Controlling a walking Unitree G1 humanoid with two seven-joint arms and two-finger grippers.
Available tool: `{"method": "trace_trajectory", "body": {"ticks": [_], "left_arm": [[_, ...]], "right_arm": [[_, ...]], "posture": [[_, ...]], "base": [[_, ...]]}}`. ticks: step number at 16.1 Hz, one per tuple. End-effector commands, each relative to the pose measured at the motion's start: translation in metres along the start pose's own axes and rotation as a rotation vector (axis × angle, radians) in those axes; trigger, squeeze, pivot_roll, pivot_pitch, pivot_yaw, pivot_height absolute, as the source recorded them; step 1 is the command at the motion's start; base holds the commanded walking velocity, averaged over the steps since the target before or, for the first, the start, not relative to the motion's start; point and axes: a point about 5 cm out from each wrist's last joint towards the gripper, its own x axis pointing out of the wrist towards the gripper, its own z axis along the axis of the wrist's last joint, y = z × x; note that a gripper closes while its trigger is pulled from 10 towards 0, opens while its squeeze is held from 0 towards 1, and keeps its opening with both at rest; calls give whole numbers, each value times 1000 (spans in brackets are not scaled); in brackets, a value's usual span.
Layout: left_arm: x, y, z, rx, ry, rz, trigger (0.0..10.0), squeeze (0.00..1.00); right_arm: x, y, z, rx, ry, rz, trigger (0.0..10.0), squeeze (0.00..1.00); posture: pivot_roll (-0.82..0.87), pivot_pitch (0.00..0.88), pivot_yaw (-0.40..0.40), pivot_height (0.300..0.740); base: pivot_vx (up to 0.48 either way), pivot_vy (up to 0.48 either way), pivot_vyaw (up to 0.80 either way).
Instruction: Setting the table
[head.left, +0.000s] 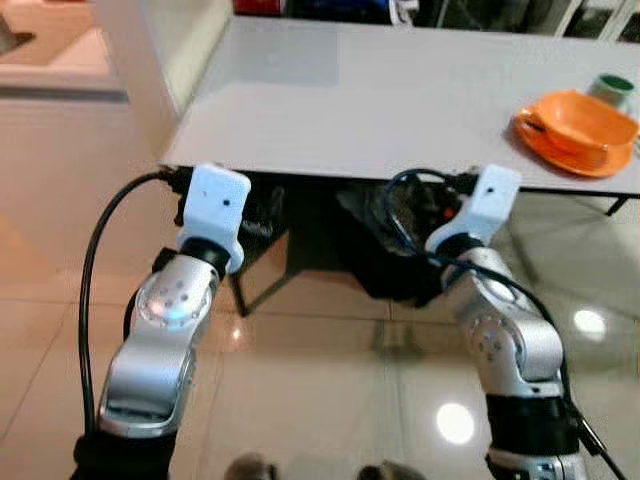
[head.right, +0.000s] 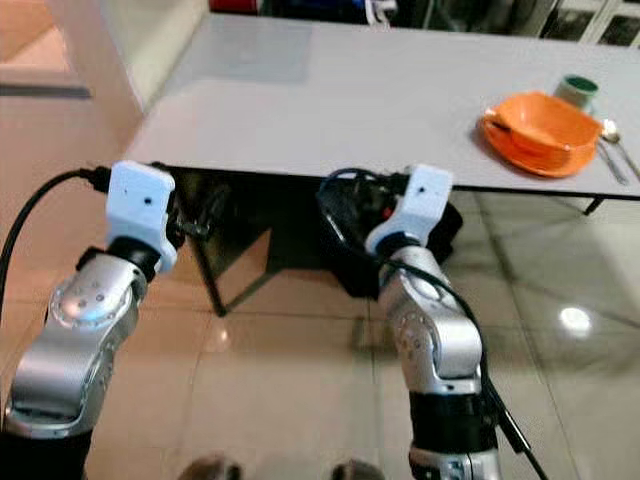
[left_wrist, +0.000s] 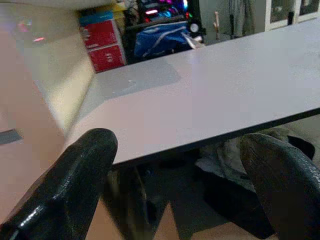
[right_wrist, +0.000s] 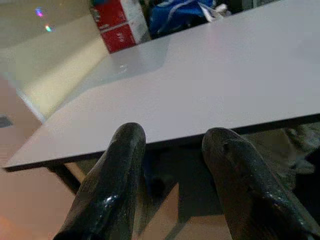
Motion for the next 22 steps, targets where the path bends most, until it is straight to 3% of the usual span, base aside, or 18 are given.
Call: {"method": "trace_trajectory", "body": {"ticks": [1, 3, 17, 19, 20, 22], "left_arm": [[-1, 4, -1, 9, 7, 14, 10000, 0], [-2, 5, -1, 11, 6, 16, 10000, 0], [-2, 9, 1, 22, -6, 30, 10000, 0], [-2, 8, 2, -7, -11, 36, 10000, 0], [-2, 7, 4, -35, -14, 37, 10000, 0], [-1, 8, 4, 3, -1, 33, 10000, 0]], "right_arm": [[1, 7, 0, -1, 2, 32, 10000, 0], [2, 8, -1, -2, 4, 34, 10000, 0], [7, 15, -4, -14, -1, 69, 10000, 0], [7, 15, -3, -15, -3, 70, 10000, 0], [7, 15, -3, -17, -3, 71, 10000, 0], [8, 18, -4, -25, 4, 87, 10000, 0]], "posture": [[26, 78, -17, 740], [29, 73, -18, 740], [44, 40, -24, 740], [43, 42, -24, 740], [43, 43, -25, 740], [43, 42, -27, 740]], "base": [[0, 480, -800], [0, 480, -800], [0, 480, 0], [0, 480, 0], [0, 0, 0], [0, 0, 0]]}}
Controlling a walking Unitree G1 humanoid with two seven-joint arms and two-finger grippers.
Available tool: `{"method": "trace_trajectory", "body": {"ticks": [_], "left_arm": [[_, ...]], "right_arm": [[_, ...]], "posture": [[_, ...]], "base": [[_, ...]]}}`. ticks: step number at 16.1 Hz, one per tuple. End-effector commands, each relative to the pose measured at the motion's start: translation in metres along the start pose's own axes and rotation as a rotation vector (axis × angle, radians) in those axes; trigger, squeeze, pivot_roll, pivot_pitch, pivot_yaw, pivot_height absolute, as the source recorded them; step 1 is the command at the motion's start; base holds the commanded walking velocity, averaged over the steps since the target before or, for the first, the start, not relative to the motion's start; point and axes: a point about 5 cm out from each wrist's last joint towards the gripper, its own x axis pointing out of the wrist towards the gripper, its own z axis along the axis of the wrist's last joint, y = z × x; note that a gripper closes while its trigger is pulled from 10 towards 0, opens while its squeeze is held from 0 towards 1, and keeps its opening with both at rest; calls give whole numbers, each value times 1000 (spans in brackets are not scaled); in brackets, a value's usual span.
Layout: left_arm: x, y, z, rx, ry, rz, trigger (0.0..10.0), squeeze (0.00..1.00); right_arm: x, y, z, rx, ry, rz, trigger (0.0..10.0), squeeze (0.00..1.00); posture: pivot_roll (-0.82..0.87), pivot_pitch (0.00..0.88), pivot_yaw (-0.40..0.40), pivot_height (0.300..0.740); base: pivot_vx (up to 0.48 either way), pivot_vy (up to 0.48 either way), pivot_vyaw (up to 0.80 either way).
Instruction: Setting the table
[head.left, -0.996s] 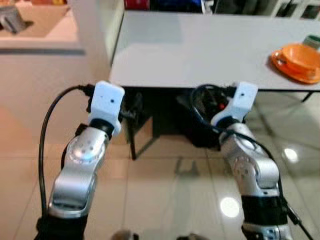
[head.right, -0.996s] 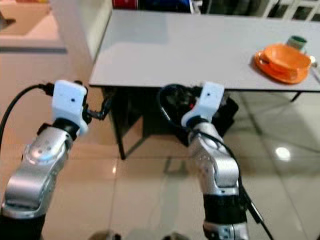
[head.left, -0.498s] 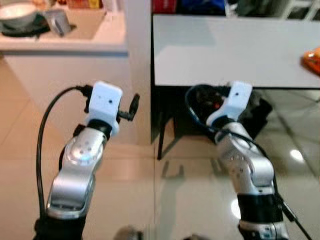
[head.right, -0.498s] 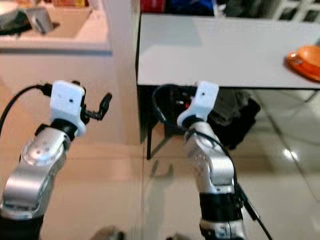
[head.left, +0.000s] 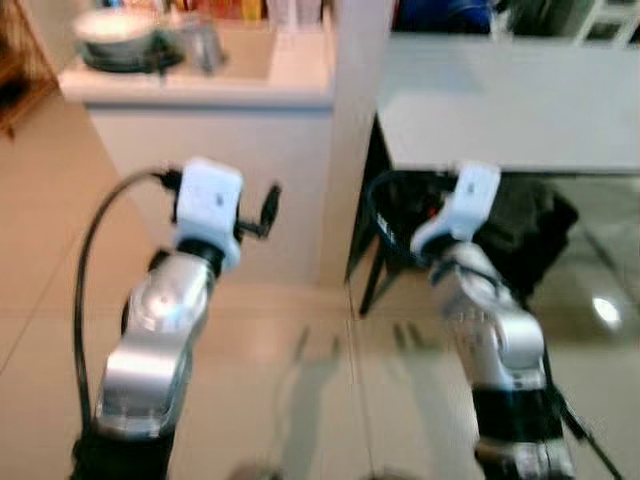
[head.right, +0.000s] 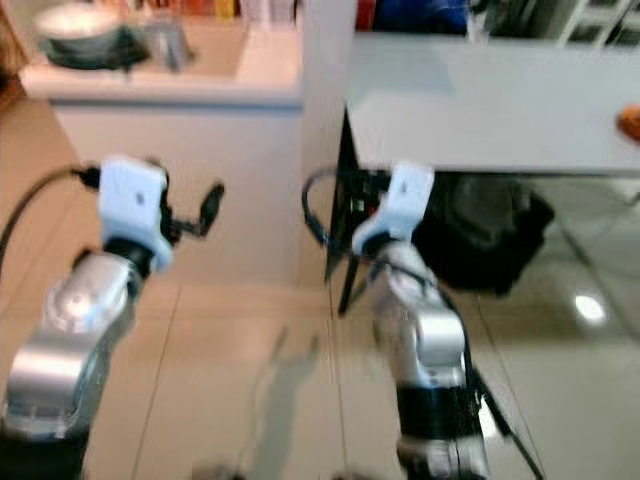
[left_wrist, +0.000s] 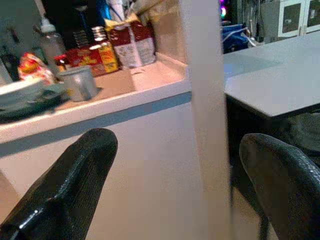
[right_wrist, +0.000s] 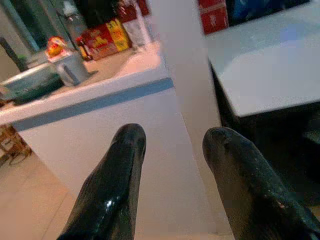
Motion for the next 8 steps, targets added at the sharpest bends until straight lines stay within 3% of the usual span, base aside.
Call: {"method": "trace_trajectory", "body": {"ticks": [1, 3, 7, 8], "left_arm": [[-2, 4, -2, 11, 7, 13, 10000, 0], [-2, 5, -1, 10, 1, 20, 10000, 0], [-2, 6, 0, 7, 3, 30, 10000, 0], [-2, 7, 0, 7, 4, 35, 10000, 0]], "right_arm": [[0, 7, 2, -12, -6, 38, 10000, 0], [2, 11, 4, -29, -16, 64, 10000, 0], [5, 19, 6, -74, -19, 111, 10000, 0], [6, 22, 6, -79, -21, 131, 10000, 0]], "posture": [[41, 44, -27, 740], [43, 46, -31, 740], [45, 54, -36, 740], [44, 57, -37, 740]], "base": [[0, 0, 0], [373, 0, 0], [417, 0, 733], [420, 0, 0]]}}
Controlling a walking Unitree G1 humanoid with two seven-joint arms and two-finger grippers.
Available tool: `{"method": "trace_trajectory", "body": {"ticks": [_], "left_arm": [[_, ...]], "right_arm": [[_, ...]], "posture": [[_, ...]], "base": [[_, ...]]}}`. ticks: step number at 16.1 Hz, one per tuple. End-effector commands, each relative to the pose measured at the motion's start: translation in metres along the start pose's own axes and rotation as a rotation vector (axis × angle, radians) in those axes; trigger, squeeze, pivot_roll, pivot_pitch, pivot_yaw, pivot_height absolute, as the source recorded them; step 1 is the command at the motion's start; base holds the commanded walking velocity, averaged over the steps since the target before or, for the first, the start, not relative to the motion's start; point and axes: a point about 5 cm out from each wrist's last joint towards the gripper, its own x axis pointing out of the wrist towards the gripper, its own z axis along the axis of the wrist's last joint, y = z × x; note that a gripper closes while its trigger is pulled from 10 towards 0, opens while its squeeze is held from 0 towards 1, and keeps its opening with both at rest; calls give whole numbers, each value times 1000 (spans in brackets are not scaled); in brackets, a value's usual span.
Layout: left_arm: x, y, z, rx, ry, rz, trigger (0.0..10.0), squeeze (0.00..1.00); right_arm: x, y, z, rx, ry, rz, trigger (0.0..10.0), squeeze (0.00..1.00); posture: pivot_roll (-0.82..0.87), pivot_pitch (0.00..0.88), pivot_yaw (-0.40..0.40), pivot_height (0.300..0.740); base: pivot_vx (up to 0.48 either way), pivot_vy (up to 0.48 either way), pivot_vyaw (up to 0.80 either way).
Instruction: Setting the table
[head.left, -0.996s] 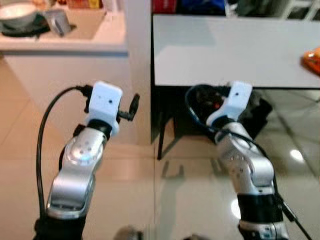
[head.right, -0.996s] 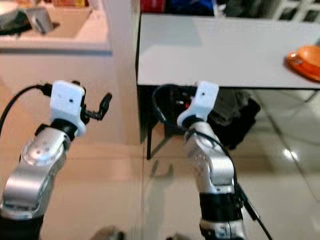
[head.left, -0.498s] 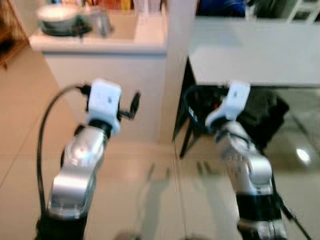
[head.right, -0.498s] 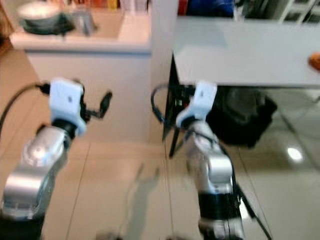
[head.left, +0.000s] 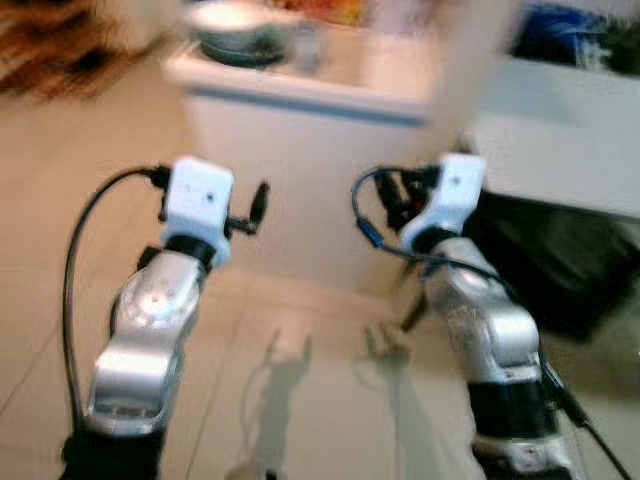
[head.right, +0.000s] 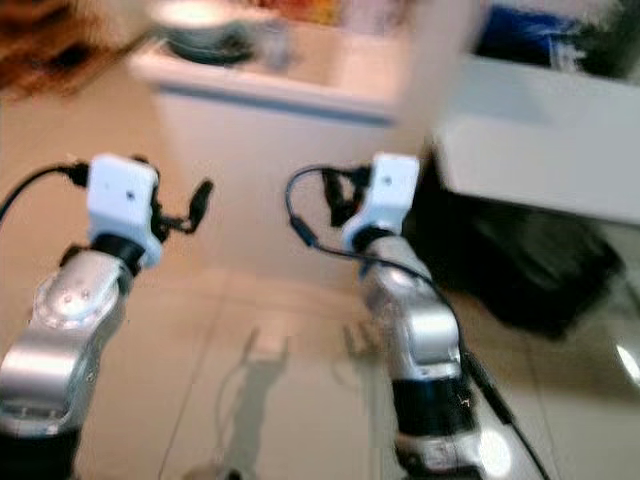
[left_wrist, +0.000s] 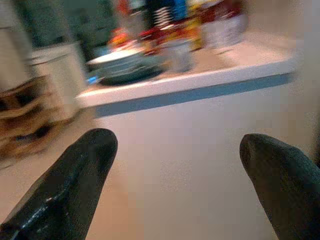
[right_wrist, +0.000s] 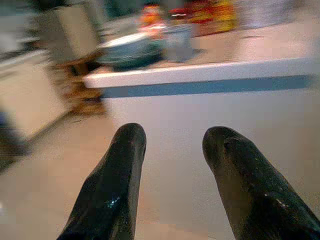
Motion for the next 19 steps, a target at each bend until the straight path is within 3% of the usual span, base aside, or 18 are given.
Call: {"method": "trace_trajectory", "body": {"ticks": [1, 9, 12, 19], "left_arm": [[1, -6, 7, -10, -26, -18, 10000, 0], [2, -8, 6, -9, -22, -21, 10000, 0], [1, -8, 6, -7, -22, -20, 10000, 0], [1, -9, 6, -6, -23, -29, 10000, 0]], "right_arm": [[0, -5, 5, -25, -16, -3, 10000, 0], [1, -7, 6, -43, -20, 1, 10000, 0], [2, -7, 5, -42, -8, 9, 10000, 0], [2, -7, 7, -28, -27, -8, 10000, 0]], "posture": [[44, 57, -37, 740], [39, 65, -36, 740], [40, 65, -36, 740], [39, 65, -33, 740]], "base": [[420, 0, 0], [420, 0, 0], [419, 0, 800], [411, 0, 0]]}}
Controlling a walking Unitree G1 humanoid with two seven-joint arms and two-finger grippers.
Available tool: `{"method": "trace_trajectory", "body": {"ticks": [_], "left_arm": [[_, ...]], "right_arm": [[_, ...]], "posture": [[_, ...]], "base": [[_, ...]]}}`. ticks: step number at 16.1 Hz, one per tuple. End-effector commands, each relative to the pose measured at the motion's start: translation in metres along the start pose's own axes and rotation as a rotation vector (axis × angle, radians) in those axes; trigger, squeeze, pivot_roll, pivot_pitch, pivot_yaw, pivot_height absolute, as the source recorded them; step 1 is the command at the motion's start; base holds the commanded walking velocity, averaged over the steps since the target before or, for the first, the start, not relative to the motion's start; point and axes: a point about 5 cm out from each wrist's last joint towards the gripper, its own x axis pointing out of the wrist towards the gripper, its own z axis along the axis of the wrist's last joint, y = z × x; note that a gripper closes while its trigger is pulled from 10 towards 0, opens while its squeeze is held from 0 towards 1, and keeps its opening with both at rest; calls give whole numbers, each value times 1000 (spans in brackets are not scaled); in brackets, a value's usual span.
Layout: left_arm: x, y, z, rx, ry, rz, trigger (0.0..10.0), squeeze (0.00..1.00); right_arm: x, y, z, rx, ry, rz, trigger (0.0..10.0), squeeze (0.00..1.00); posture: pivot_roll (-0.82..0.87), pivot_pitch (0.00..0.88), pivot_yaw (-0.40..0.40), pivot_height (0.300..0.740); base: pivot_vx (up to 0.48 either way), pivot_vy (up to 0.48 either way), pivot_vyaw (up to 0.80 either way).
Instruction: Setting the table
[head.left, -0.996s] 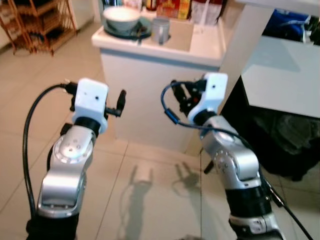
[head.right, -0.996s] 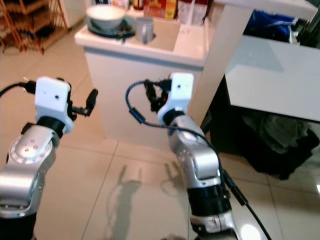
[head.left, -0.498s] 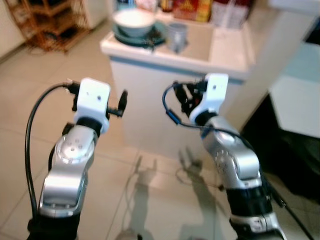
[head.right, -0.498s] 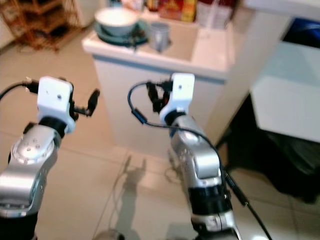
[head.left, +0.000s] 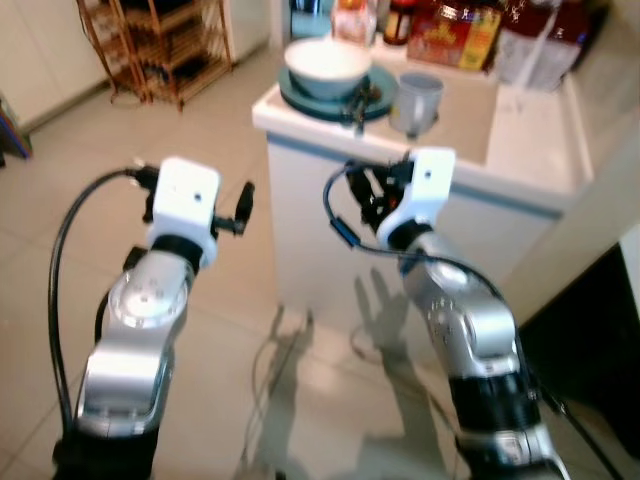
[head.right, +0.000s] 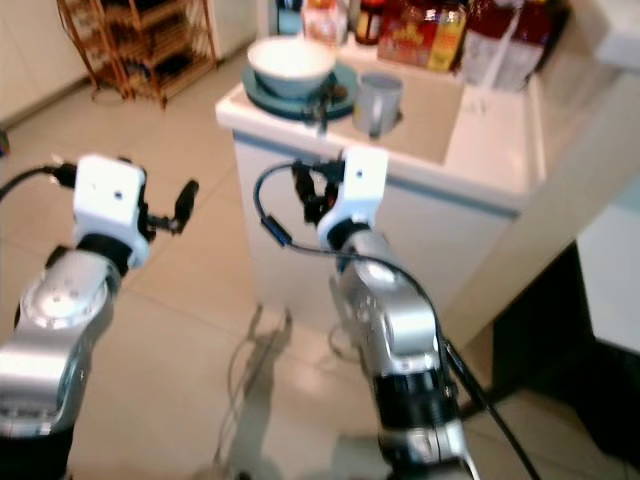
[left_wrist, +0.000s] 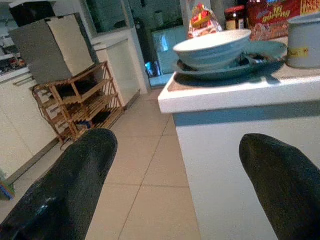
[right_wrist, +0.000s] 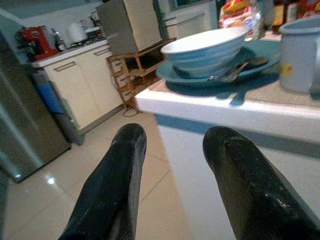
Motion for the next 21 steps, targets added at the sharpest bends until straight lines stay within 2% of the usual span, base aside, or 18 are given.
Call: {"method": "trace_trajectory", "body": {"ticks": [1, 4, 5, 6, 9, 11, 13, 15, 18, 19, 20, 21], "left_arm": [[0, -7, 5, -6, -22, -25, 10000, 0], [0, -7, 5, -5, -23, -26, 10000, 0], [1, -7, 5, -5, -24, -28, 10000, 0], [1, -7, 6, -5, -24, -29, 10000, 0], [1, -7, 6, -6, -24, -32, 10000, 0], [0, -8, 5, -10, -27, -52, 10000, 0], [-2, -12, 5, -9, -33, -84, 10000, 0], [-12, -28, 8, -15, -70, -275, 10000, 0], [-17, -36, 11, -41, -86, -339, 10000, 0], [-17, -39, 11, -45, -89, -348, 10000, 0], [-17, -40, 12, -44, -91, -354, 10000, 0], [-16, -42, 12, -49, -94, -370, 10000, 0]], "right_arm": [[-2, -8, 6, 3, -24, -23, 10000, 0], [-2, -6, 12, -4, -69, -19, 10000, 0], [-3, -7, 15, -7, -87, -24, 10000, 741], [-3, -8, 16, -9, -97, -34, 10000, 1000], [-4, -17, 22, -75, -129, -111, 10000, 1000], [-3, -19, 27, -194, -139, -144, 10000, 1000], [-3, -19, 27, -220, -133, -165, 10000, 1000], [-1, -35, 19, -259, -96, -324, 10000, 1000], [5, -42, 17, -269, -86, -368, 10000, 1000], [10, -42, 15, -264, -76, -361, 10000, 114], [13, -42, 14, -261, -72, -347, 10000, 0], [19, -43, 12, -257, -65, -345, 10000, 0]], "posture": [[40, 65, -33, 740], [41, 64, -33, 740], [40, 63, -33, 740], [40, 63, -33, 740], [42, 64, -34, 740], [42, 65, -35, 740], [45, 62, -37, 740], [52, 59, -41, 740], [49, 57, -39, 740], [49, 57, -39, 740], [47, 56, -38, 740], [49, 54, -39, 740]], "base": [[412, 0, -563], [412, 0, -267], [409, 0, 0], [405, 0, 0], [401, 0, 0], [187, 0, 0], [0, 0, 0], [0, 0, 0], [0, 0, 0], [0, 0, 0], [0, 0, 0], [0, 0, 0]]}}
